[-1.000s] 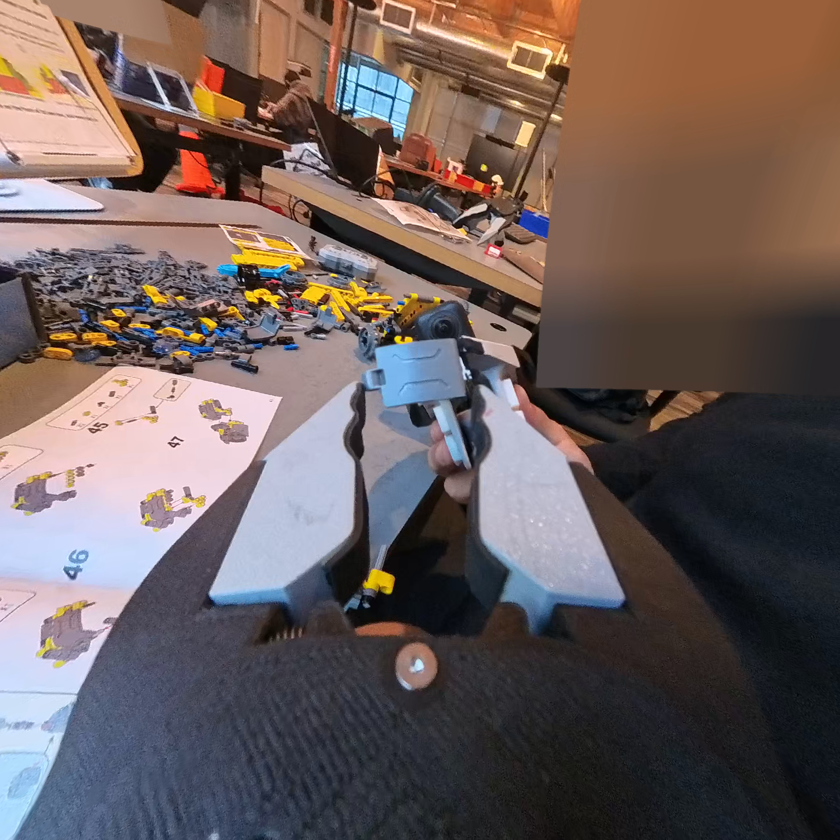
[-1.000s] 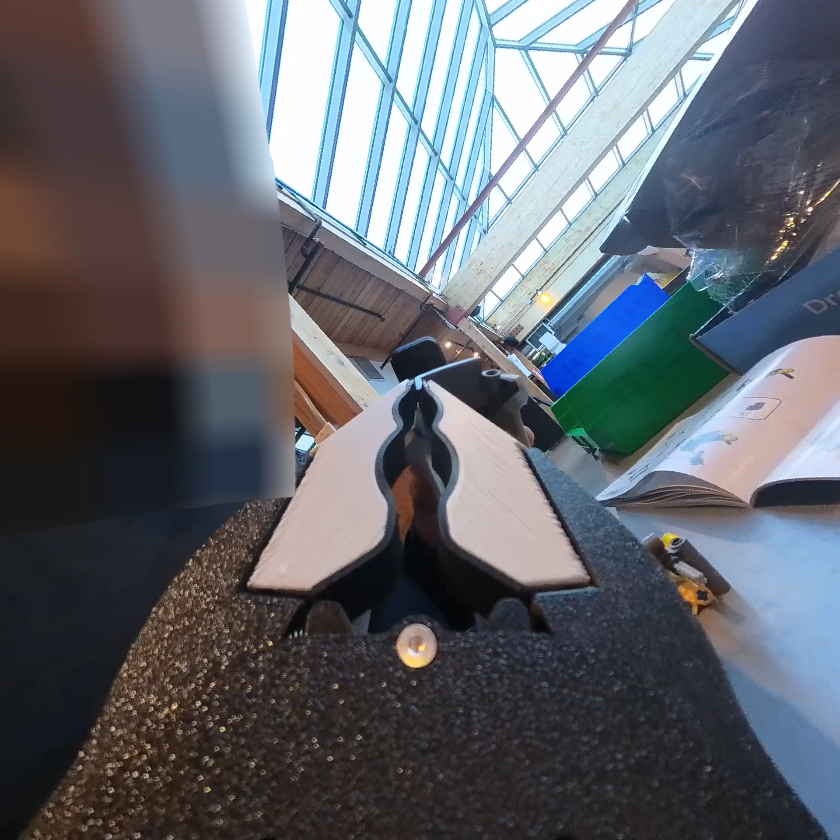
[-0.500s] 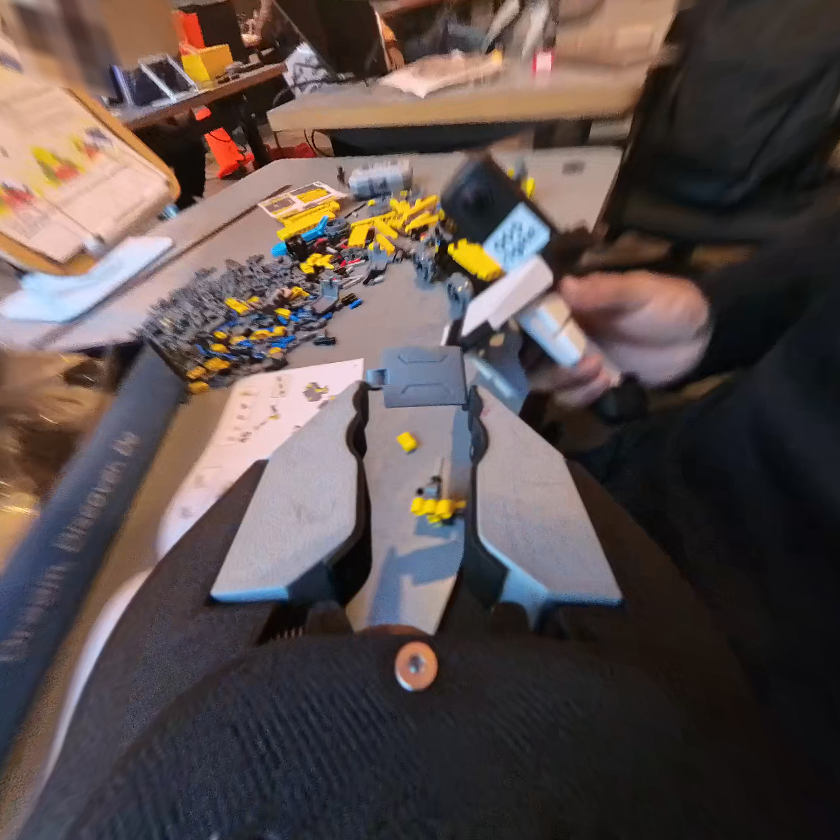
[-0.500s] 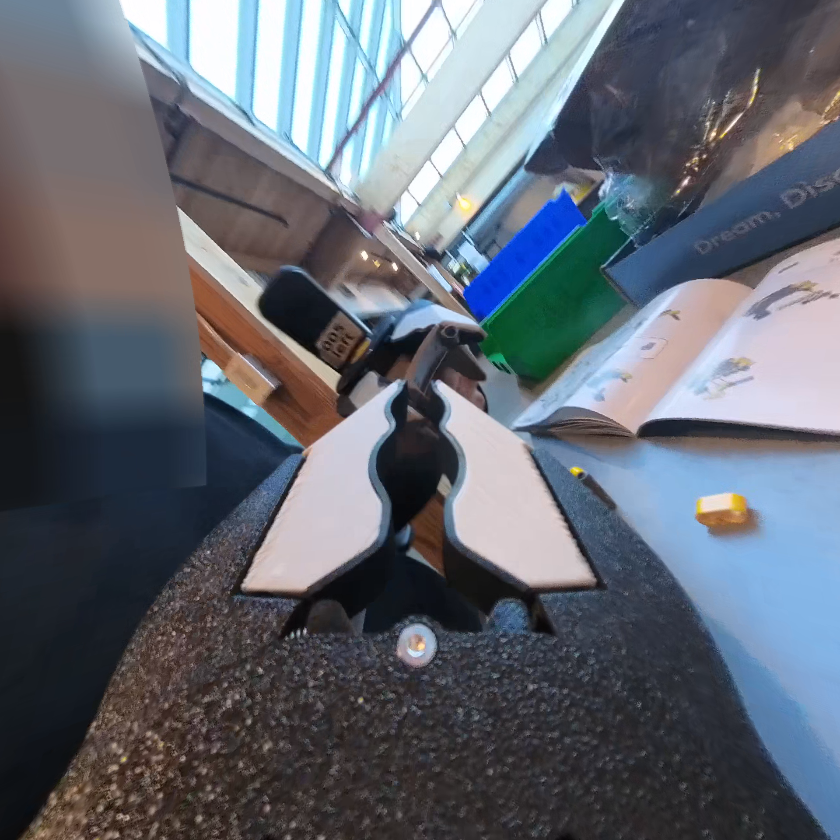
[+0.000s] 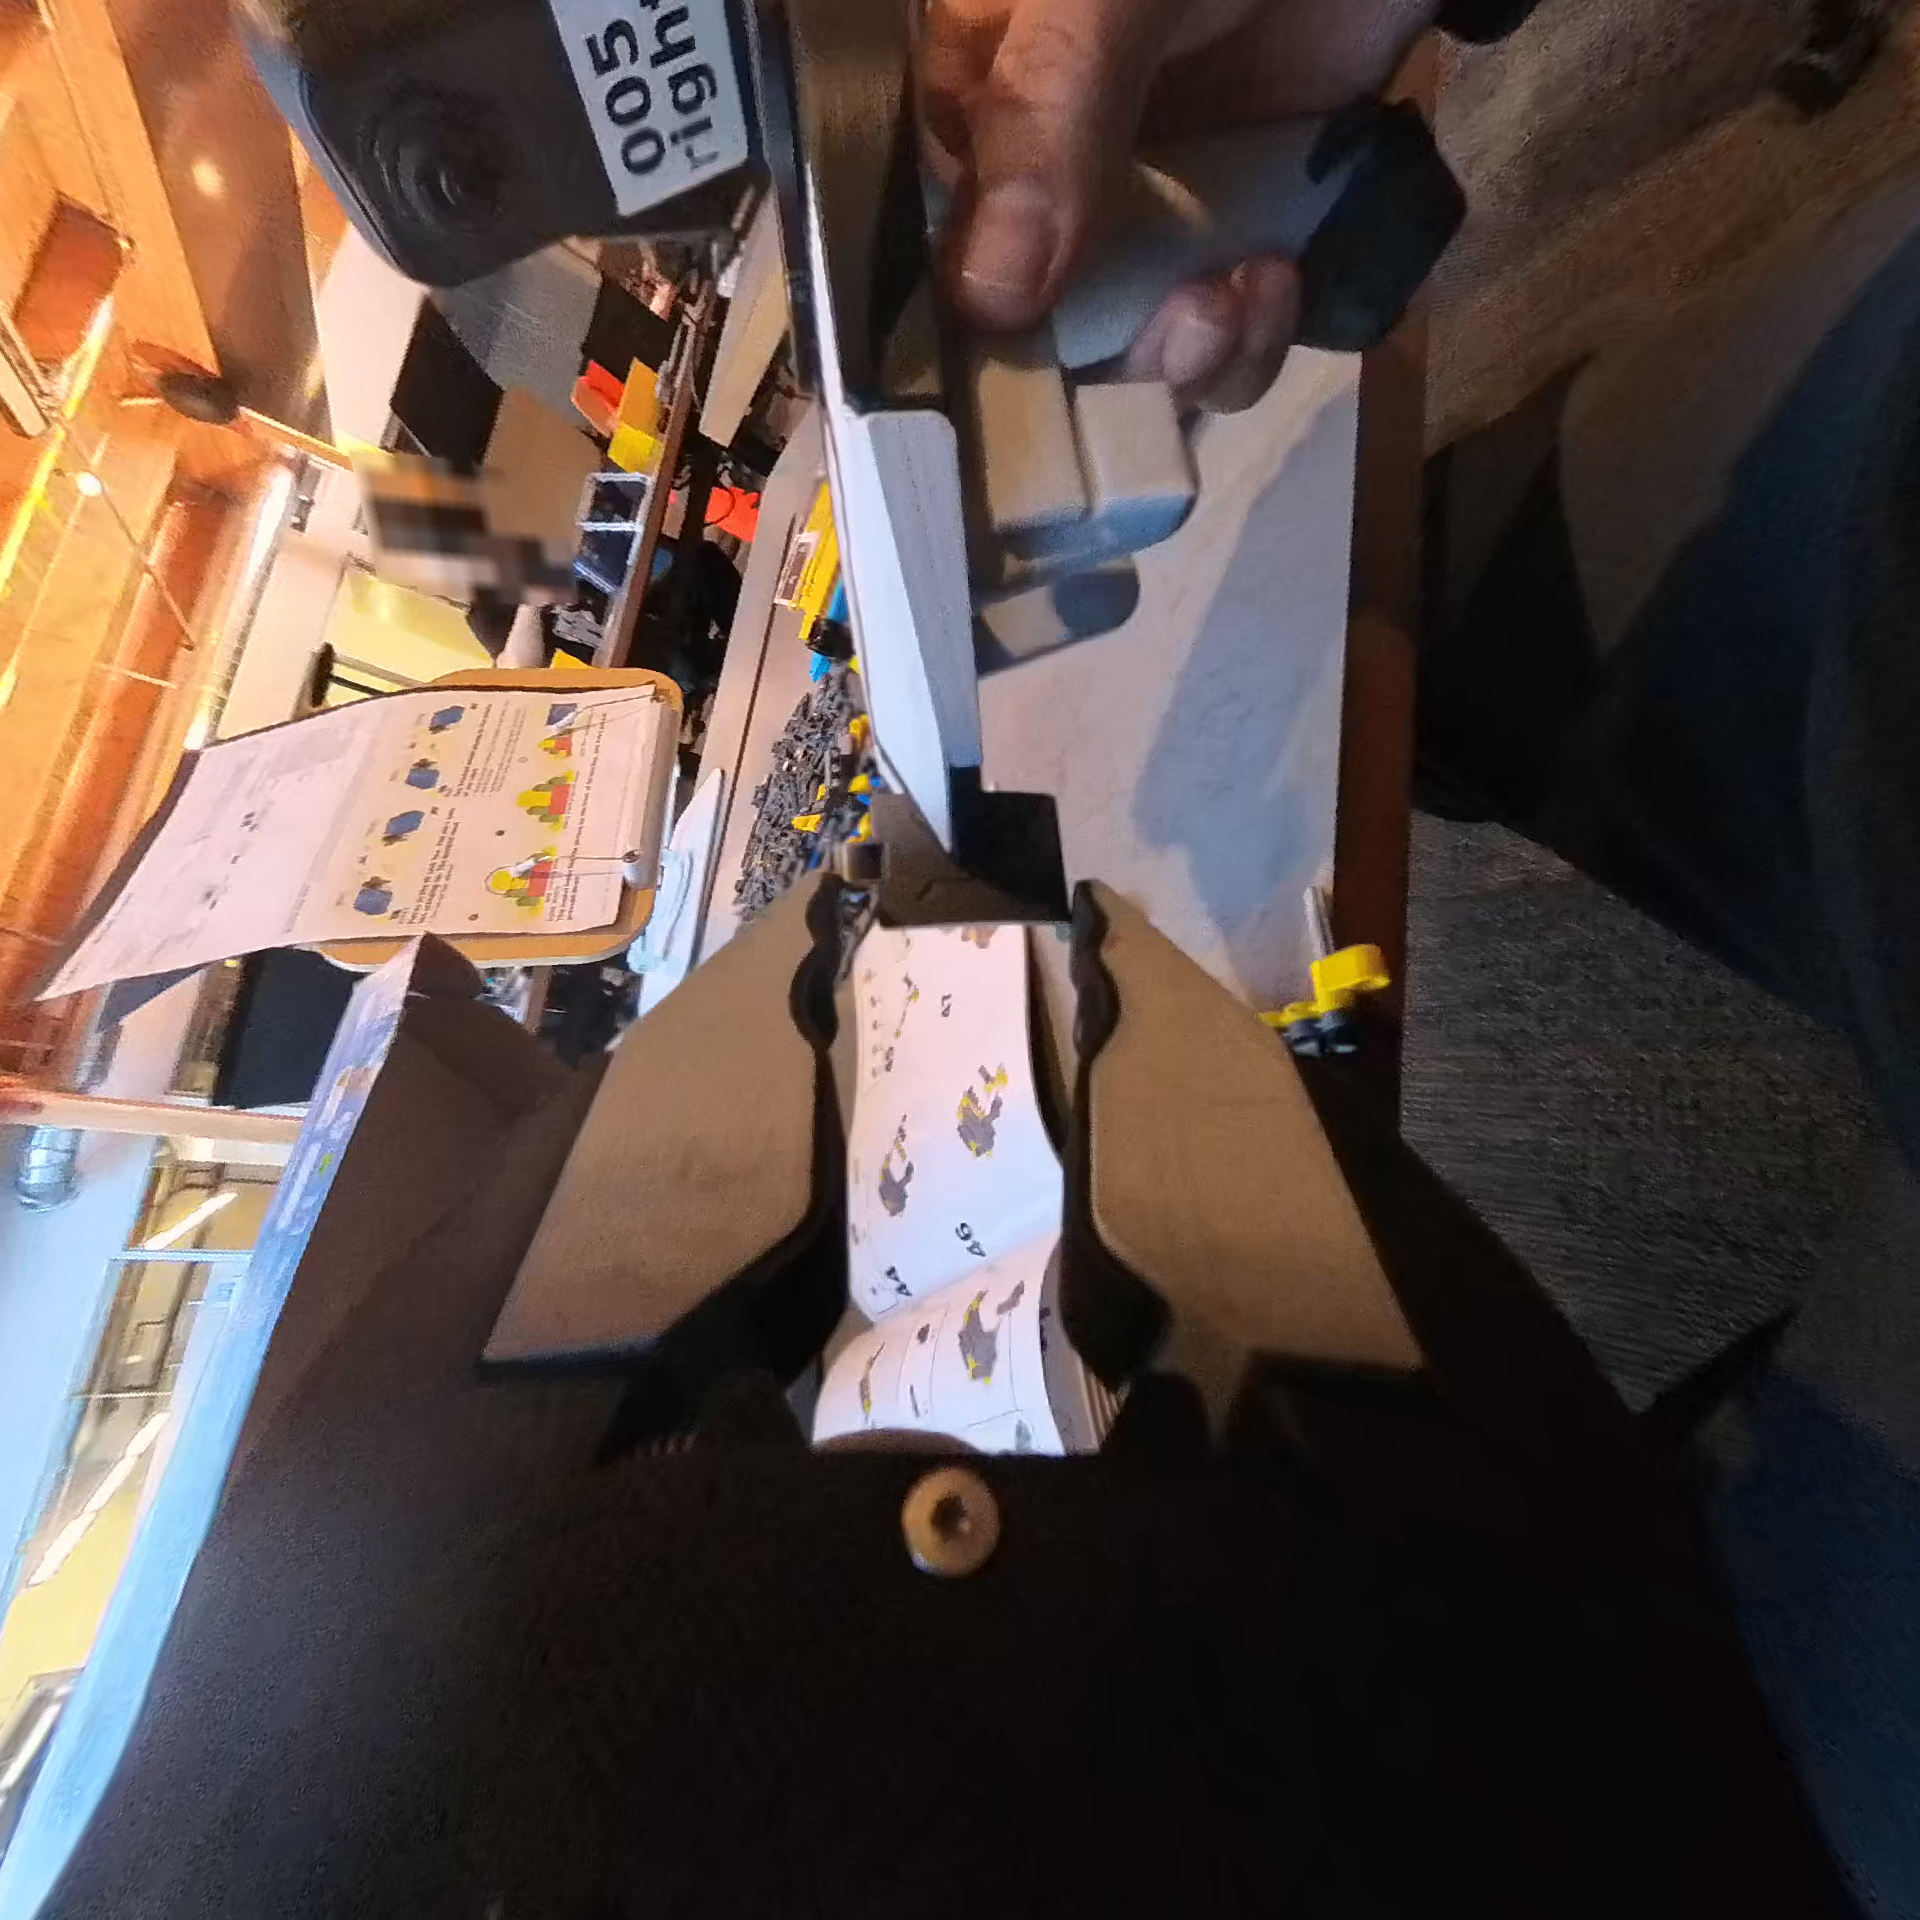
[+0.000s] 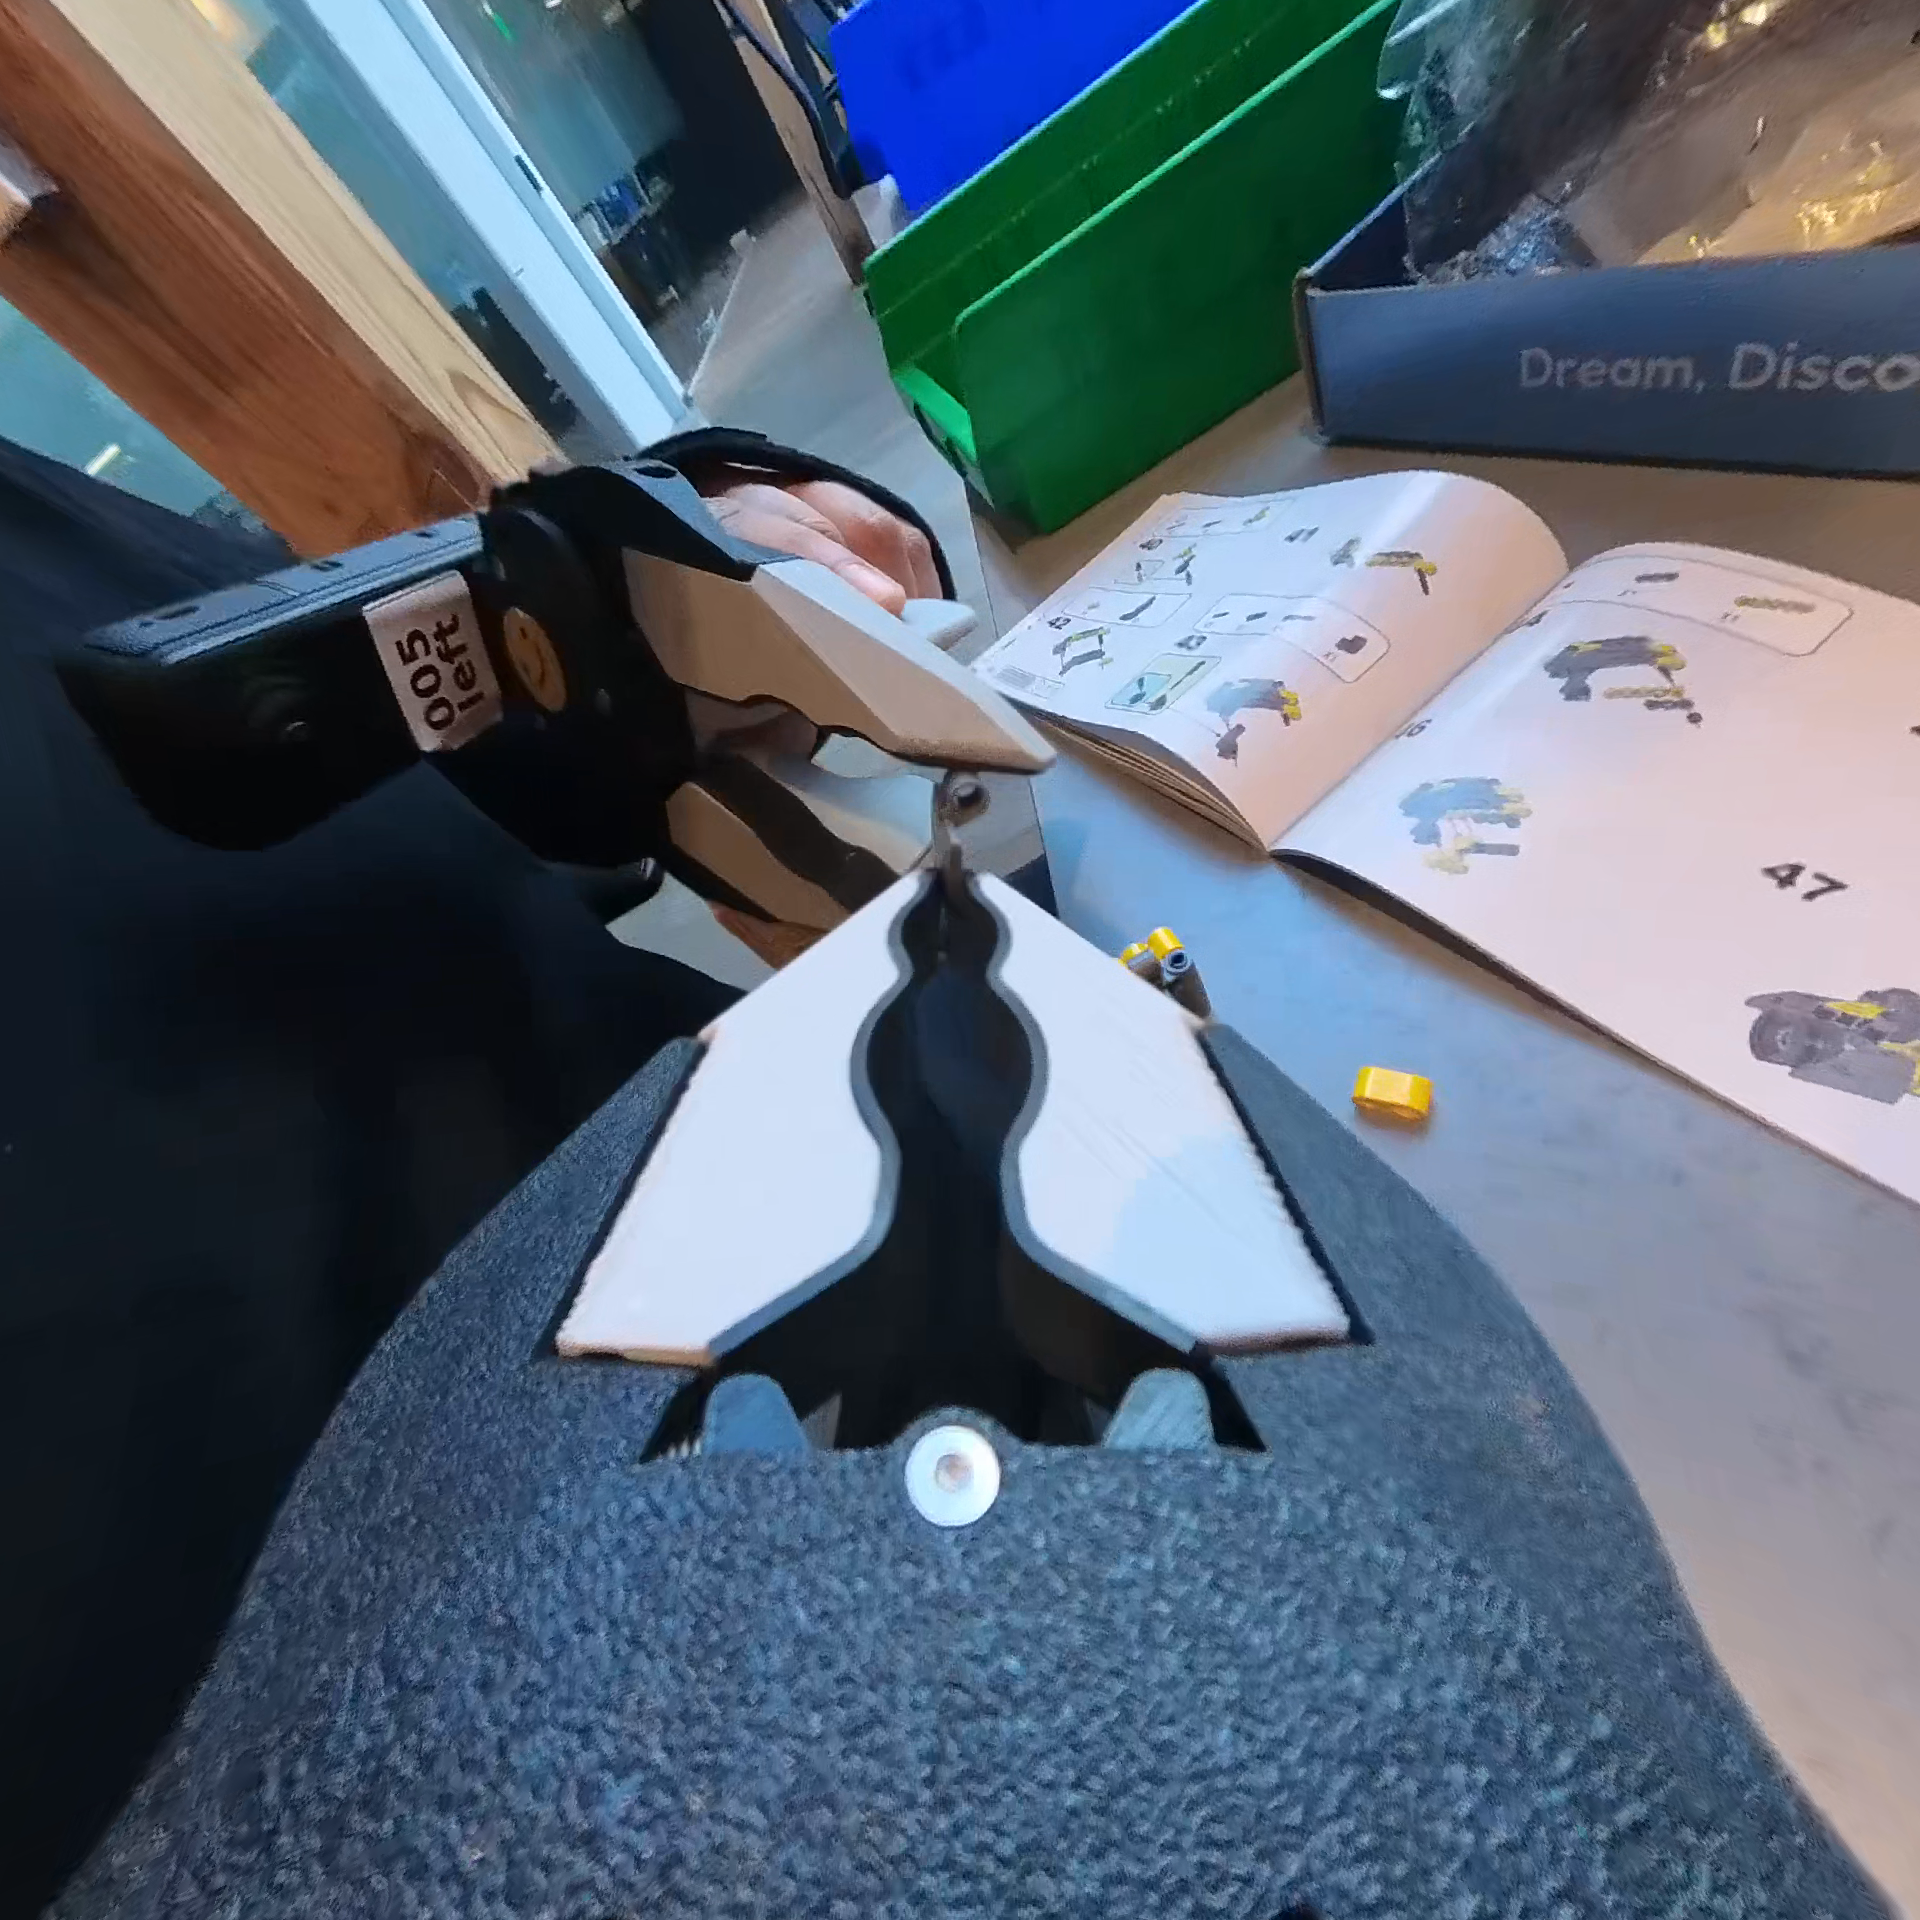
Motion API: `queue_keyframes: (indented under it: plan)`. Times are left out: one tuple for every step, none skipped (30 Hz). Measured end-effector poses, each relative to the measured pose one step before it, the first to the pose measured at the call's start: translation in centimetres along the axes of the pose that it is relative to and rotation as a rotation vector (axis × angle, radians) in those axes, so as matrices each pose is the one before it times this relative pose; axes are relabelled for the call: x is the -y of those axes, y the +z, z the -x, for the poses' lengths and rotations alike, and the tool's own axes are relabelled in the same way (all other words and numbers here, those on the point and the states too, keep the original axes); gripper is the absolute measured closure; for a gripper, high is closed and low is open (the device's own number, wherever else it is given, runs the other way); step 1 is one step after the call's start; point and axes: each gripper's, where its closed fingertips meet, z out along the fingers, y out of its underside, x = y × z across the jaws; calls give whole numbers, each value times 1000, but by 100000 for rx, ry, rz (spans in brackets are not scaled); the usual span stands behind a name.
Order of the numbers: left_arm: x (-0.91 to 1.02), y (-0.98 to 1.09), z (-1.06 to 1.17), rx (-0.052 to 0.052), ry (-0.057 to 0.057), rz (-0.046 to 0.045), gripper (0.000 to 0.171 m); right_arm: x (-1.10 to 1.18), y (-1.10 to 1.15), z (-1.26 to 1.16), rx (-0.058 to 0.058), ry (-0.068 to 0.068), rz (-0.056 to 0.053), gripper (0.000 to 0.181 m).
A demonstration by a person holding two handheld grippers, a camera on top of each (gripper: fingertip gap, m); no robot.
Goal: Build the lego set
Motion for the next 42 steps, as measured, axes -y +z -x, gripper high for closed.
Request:
queue_keyframes:
  plan:
    - [37, -69, 60, 1649, 2049, 98, 128, 47, 4, 103, 90, -1296, -324, 178]
    - [-6, 9, -78, 495, 1740, 560, 128, -89, 83, 167, 514, -946, 675, 179]
    - [-36, 26, -159, -478, 452, 478, 128, -167, 70, 10, -369, -1234, 780, 179]
    - [34, -39, -143, -947, -1137, -359, 128, -133, 8, -13, -315, -1607, 146, 179]
    - [173, -147, -160, -1531, -2698, -1260, 129, -116, -24, 67, 666, -978, -459, 179]
    - [170, -231, -143, -1719, -4017, -1275, 130, -136, -72, -97, 143, 18, -745, 179]
    - [67, -332, -305, -2866, -4577, -1432, 130, -241, -157, -331, -1048, 157, -552, 179]
    - [-178, -373, -524, -3924, -4531, -808, 131, -293, -242, -343, -1016, 68, -503, 179]
    - [-580, -315, -745, -4186, -3566, 777, 127, -175, -324, -240, -802, -379, -1358, 179]
    - [-954, -190, -932, -3860, -948, 2245, 127, -56, -372, -95, -410, -1302, -2259, 179]
    - [-1093, 43, -1007, -2724, 2123, 3105, 130, -112, -348, -49, -304, -1737, -1918, 179]
    - [-938, 274, -861, -877, 4063, 3354, 132, -291, -269, -116, -540, -1117, -631, 179]
    - [-574, 473, -777, -243, 4566, 2349, 132, -469, -158, -221, -734, 79, 646, 179]
    - [-349, 588, -771, -949, 4116, 1673, 133, -500, -69, -240, -585, 848, 1035, 179]
    - [-287, 608, -650, -1034, 3325, 1857, 133, -373, -20, -156, -179, 857, 456, 179]
    - [-188, 533, -385, -298, 2625, 1865, 135, -215, -3, -45, 66, 561, -330, 179]
    - [6, 390, -100, 655, 1562, 1139, 136, -99, -9, 63, 303, 202, -627, 179]
    - [206, 254, 40, 772, 434, -140, 137, -90, 4, 120, 353, 18, -423, 179]
    - [257, 175, 104, 711, -117, -635, 139, -86, 8, 81, 91, -153, -205, 179]
    - [175, 190, 85, 348, -64, -322, 140, -85, 19, 70, -1, -503, -93, 179]
    - [19, 263, -11, -348, 32, 353, 141, -100, 44, 91, 175, -915, 3, 179]
    - [-233, 330, -15, -312, -304, 1767, 143, -139, 63, 48, -65, -1353, 411, 179]
    - [-412, 344, 202, 1111, -1119, 2569, 143, -242, 79, -43, -746, -1951, 1101, 179]
    - [-357, 223, 282, 1519, -1934, 1774, 143, -296, 78, -91, -1123, -2542, 1665, 179]
    - [48, -43, 67, -684, -2759, -679, 144, -270, 45, -45, -1103, -3043, 1616, 179]
    - [413, -346, 106, -1707, -5104, -2687, 155, -240, 22, -21, -1020, -3265, 1433, 179]
    - [521, -419, 30, -3222, -7451, -3248, 159, -227, -9, -36, -940, -3012, 1455, 179]
    - [276, -311, 184, -2966, -9748, -2046, 159, -178, -8, 15, -249, -2516, 1278, 179]
    - [483, -381, 115, -4354, -11230, -3921, 159, -131, 6, 72, 667, -1715, 1084, 179]
    - [609, -480, 418, -3270, -12259, -5190, 161, -27, 14, 30, 979, -841, 850, 179]
    - [613, -490, 572, -2889, -11851, -5363, 161, 125, 15, 54, 1559, -200, 266, 179]
    - [485, -374, 285, -5705, -11971, -4276, 161, 253, 27, 109, 2386, 421, -137, 179]
    - [375, -279, 200, -7029, -13450, -3271, 161, 343, 27, 73, 2597, 1115, -290, 179]
    - [516, -281, 229, -6856, -13507, -4260, 161, 420, 16, 7, 2497, 1967, -583, 179]
    - [517, -281, -41, -8437, -13281, -4458, 161, 540, -7, 22, 3048, 2671, -1376, 179]
    - [424, -298, -84, -8174, -12513, -3691, 161, 539, -21, -60, 2675, 3126, -1595, 180]
    - [379, -307, 215, -4500, -9337, -3981, 161, 379, -3, -170, 1947, 3277, -732, 180]
    - [236, -310, 285, -1652, -4729, -3620, 161, 226, 18, -187, 1496, 2642, 69, 180]
    - [-68, -227, 185, -215, -1089, -1390, 161, 134, 23, -321, -133, 1195, 391, 180]
    - [-243, -132, 47, 599, 1519, -309, 161, 54, 47, -379, -1111, -298, 703, 180]
    - [-327, -76, -84, 291, 2019, 435, 162, 4, 61, -241, -744, -1008, 1167, 180]
    - [-332, -33, -134, -272, 1397, 704, 161, 47, 98, -84, -154, -1449, 1022, 180]
